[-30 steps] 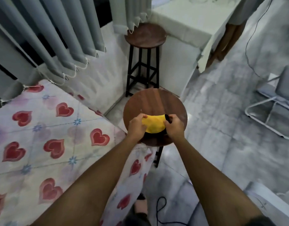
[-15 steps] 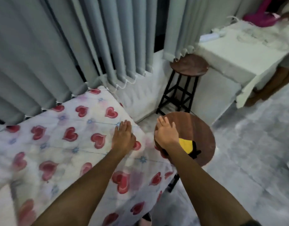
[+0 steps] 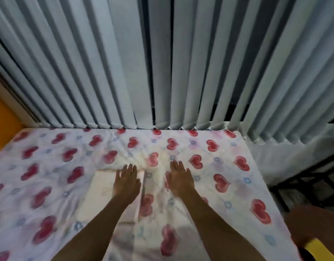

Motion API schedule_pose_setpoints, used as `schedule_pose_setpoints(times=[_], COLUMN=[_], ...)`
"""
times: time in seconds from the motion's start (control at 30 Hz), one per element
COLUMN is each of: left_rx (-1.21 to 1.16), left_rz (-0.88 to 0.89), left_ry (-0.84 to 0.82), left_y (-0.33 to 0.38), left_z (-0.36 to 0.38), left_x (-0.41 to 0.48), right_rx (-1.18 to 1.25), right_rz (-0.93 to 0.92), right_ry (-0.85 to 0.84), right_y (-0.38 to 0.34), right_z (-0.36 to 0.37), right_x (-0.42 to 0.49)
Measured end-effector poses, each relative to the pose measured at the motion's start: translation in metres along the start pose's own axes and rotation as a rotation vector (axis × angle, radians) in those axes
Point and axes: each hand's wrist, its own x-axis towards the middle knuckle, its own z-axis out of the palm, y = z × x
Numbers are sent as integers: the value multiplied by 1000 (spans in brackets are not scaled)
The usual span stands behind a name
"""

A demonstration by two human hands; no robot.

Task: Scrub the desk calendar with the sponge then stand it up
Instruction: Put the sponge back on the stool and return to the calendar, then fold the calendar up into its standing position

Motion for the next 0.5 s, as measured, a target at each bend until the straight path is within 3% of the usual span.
schedule_pose_setpoints(times=[0.23, 0.4, 0.5], left_rx=[-61, -227, -333], left_rz=[-120, -239, -270], left_ry=[-42, -18, -23], left_y=[-102, -131, -140], left_z=[27, 31, 31], left_x=[-16, -11, -4], right_rx=[54, 193, 366], right_rz=[-5, 220, 477], right_ry=[-49, 39, 49], right_y=[-94, -133, -148], right_z=[48, 66, 66], right_x=[14, 13, 13])
